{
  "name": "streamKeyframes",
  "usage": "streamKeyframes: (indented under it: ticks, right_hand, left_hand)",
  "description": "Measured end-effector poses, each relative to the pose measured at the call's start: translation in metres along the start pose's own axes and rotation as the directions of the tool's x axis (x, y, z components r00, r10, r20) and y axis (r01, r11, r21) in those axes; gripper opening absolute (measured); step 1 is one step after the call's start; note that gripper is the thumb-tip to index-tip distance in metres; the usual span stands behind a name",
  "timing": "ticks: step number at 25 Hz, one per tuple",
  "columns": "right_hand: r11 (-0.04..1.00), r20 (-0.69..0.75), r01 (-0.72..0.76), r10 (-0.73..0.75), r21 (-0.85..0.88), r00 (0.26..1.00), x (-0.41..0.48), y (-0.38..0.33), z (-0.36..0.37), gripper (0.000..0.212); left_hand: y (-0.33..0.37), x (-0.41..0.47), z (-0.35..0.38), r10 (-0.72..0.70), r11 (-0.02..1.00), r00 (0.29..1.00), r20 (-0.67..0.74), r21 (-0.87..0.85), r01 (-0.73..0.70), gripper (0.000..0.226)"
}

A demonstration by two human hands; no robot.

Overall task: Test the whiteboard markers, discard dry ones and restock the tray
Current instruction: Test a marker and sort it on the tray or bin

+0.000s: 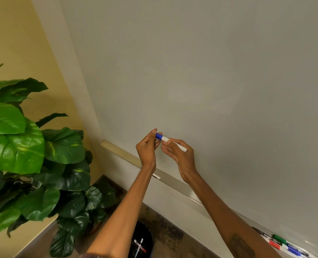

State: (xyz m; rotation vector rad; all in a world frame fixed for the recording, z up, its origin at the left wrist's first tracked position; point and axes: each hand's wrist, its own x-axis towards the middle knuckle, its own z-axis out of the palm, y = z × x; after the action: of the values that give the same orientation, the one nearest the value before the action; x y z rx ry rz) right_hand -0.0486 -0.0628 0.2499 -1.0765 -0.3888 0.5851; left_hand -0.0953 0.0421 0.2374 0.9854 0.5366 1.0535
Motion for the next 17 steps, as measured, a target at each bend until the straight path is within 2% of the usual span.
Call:
streamKeyframes:
  ticks: [4,8,12,14,17]
  right_hand:
    - [0.981,0.081,-0.196,0.196,-0.005,0.977,0.005,0.036,0.009,0.028]
    - [0.904,0.158,-0.426,0.415,0.038,0.896,0.006,0.078,0.007,0.032]
    - [0.843,0.205,-0.538,0.526,0.001,0.825,0.001,0.121,0.003,0.03]
    - [0.82,0.179,-0.569,0.569,-0.061,0.802,-0.003,0.144,-0.001,0.027]
    - [0.765,0.053,-0.606,0.629,-0.219,0.776,-0.01,0.19,-0.012,0.022]
  left_hand:
    - [-0.014,0.009,-0.042,-0.03,0.999,0.995,-0.1,0.032,0.033,0.023]
    - [-0.036,0.011,-0.092,-0.076,0.989,0.982,-0.171,0.114,0.097,0.022]
    - [-0.064,0.008,-0.145,-0.127,0.962,0.971,-0.202,0.215,0.17,0.021]
    - [-0.081,0.007,-0.174,-0.181,0.919,0.956,-0.229,0.307,0.248,0.021]
    - [-0.103,0.002,-0.215,-0.281,0.817,0.92,-0.273,0.435,0.379,0.02]
